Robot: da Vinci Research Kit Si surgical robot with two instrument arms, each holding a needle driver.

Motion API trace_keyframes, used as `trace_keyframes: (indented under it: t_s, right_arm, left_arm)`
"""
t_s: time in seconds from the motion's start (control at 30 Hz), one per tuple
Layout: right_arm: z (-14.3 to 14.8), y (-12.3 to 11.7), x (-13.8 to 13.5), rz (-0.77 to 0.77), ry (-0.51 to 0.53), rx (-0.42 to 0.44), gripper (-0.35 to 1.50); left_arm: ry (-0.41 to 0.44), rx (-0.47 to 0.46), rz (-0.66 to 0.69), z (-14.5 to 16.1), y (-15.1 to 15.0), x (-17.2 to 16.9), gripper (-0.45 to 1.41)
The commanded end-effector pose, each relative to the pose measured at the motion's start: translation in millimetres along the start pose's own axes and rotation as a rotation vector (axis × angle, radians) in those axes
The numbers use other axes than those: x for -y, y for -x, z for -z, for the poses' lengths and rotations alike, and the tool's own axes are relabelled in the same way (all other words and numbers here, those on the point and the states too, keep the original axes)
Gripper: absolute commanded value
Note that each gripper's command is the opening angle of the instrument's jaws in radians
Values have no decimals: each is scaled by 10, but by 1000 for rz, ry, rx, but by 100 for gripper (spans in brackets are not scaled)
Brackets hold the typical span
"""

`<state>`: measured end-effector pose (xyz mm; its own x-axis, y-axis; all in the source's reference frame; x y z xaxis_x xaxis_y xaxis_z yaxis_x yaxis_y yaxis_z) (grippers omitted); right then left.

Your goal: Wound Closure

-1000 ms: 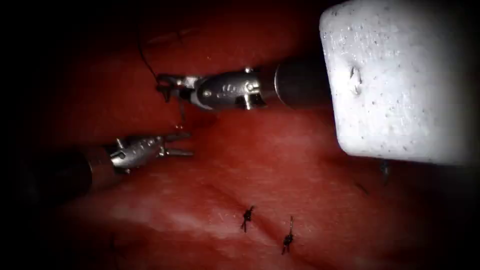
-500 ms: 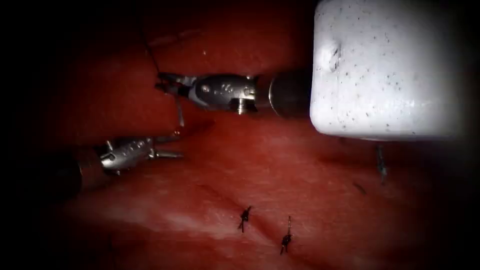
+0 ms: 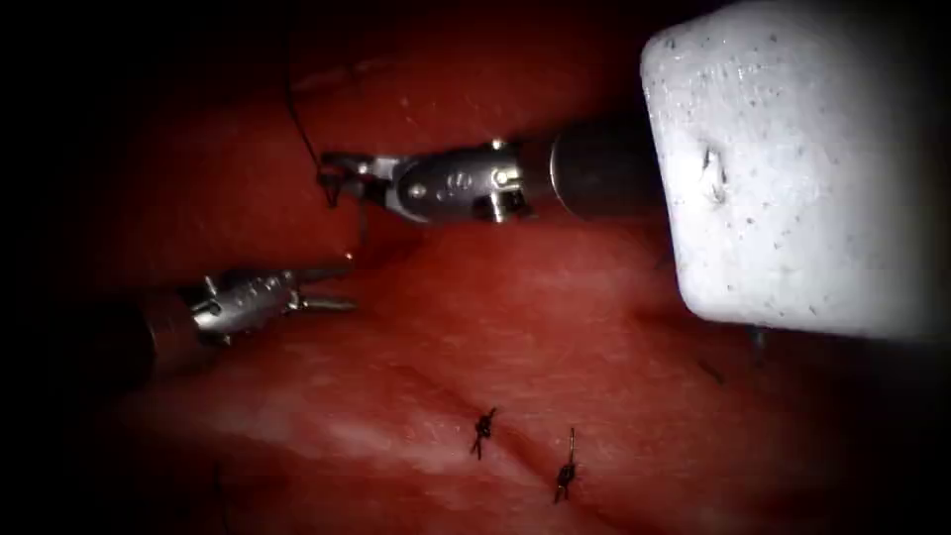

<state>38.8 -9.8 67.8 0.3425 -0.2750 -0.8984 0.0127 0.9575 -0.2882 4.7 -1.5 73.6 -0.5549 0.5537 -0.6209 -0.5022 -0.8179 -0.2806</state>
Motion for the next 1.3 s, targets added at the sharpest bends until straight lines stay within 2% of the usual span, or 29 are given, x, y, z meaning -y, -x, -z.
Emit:
trace_keyframes:
  t_s: [0.03, 0.17, 0.33, 0.4, 0.47, 0.6, 0.73, 0.97, 1.13, 1.3]
  right_arm:
    - [-9, -10, 4, 47, 8, -1, -35]
    - [-10, -15, 8, 124, 19, -7, -35]
    - [-10, -8, 6, 207, 43, -9, -35]
    - [-12, -3, 11, 243, 46, -20, -35]
    - [-13, 3, 19, 264, 44, -29, -35]
    - [-13, 13, 30, 284, 36, -41, -35]
    - [-9, 19, 40, 295, 25, -42, -35]
    - [2, 43, 85, 254, -53, -37, -35]
    - [9, 52, 82, 232, -47, -20, -35]
    - [11, 45, 73, 220, -38, -21, -35]
  left_arm:
    - [5, -1, 2, -9, 2, -4, 10]
    - [25, -5, 8, 1, -1, -19, 12]
    - [66, -8, 19, 30, -29, -63, 12]
    - [99, -11, 9, 44, -54, -88, 14]
    - [101, -13, 0, 49, -68, -95, 14]
    - [100, -26, -7, 51, -81, -95, 14]
    - [104, -30, -8, 50, -81, -90, 14]
    - [103, -41, -18, 39, -72, -70, 14]
    - [101, -41, -19, 36, -71, -67, 14]
    - [100, -41, -17, 33, -74, -66, 14]
